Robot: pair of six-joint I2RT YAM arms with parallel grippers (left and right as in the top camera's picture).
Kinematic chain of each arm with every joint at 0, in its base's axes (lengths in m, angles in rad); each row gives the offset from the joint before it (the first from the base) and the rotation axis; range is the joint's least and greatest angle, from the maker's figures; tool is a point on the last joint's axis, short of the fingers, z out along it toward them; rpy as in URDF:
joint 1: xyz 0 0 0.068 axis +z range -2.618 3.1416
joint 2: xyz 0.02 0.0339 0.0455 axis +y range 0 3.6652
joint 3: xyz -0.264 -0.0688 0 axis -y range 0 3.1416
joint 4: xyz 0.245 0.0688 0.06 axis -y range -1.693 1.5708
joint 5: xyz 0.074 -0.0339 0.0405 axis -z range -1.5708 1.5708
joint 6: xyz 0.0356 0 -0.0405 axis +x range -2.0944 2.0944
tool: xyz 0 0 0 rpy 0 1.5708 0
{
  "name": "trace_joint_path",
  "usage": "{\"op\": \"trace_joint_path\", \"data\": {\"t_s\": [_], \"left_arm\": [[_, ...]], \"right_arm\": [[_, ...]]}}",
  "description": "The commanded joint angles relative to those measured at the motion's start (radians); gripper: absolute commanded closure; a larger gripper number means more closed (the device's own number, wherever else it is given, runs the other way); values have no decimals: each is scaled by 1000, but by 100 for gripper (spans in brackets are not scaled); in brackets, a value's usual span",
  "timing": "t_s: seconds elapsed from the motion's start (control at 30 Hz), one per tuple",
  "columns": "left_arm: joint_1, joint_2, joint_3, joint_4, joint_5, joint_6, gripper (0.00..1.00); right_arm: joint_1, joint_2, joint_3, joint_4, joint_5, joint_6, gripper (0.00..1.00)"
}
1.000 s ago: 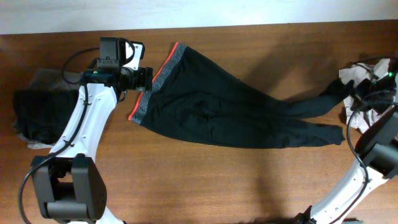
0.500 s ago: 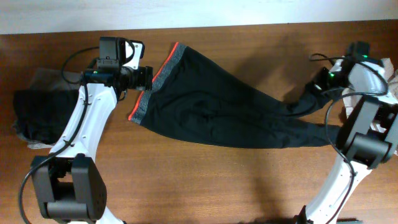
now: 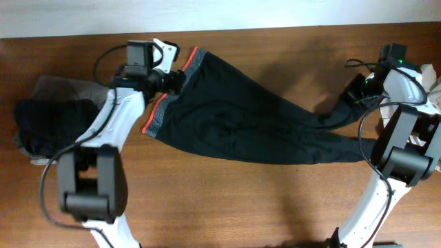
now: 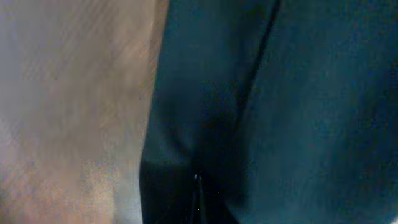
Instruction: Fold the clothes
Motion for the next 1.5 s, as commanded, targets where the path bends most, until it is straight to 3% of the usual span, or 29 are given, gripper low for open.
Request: {"op": "trace_joint_path", "data": {"t_s": [0.0, 0.17, 0.47, 0.6, 0.87, 0.97, 1.07, 1.23, 1.47], "left_arm": [[-14, 105, 0, 46, 17, 19, 36], [-13, 153, 0, -71, 15, 20, 56], [-13, 150, -1, -350, -138, 18, 85], [3, 150, -15, -487, -263, -90, 100], [75, 150, -132, -718, -372, -476, 99], [106, 149, -152, -775, -381, -537, 100], [114, 134, -150, -759, -377, -515, 99], [76, 58, -91, -672, -358, -335, 99], [37, -31, -37, -549, -358, -219, 97]], "right_arm": [[-25, -71, 76, -60, -99, -71, 96], [-51, -148, 208, -184, -131, -76, 96], [-62, -209, 453, -353, -124, -112, 96], [-61, -210, 546, -427, -124, -112, 96], [-61, -210, 612, -526, -124, -112, 96], [-58, -210, 612, -560, -122, -135, 96], [-45, -210, 610, -588, -92, -165, 96], [14, -207, 606, -587, -78, -214, 91], [105, -146, 537, -587, -25, -220, 90]]}}
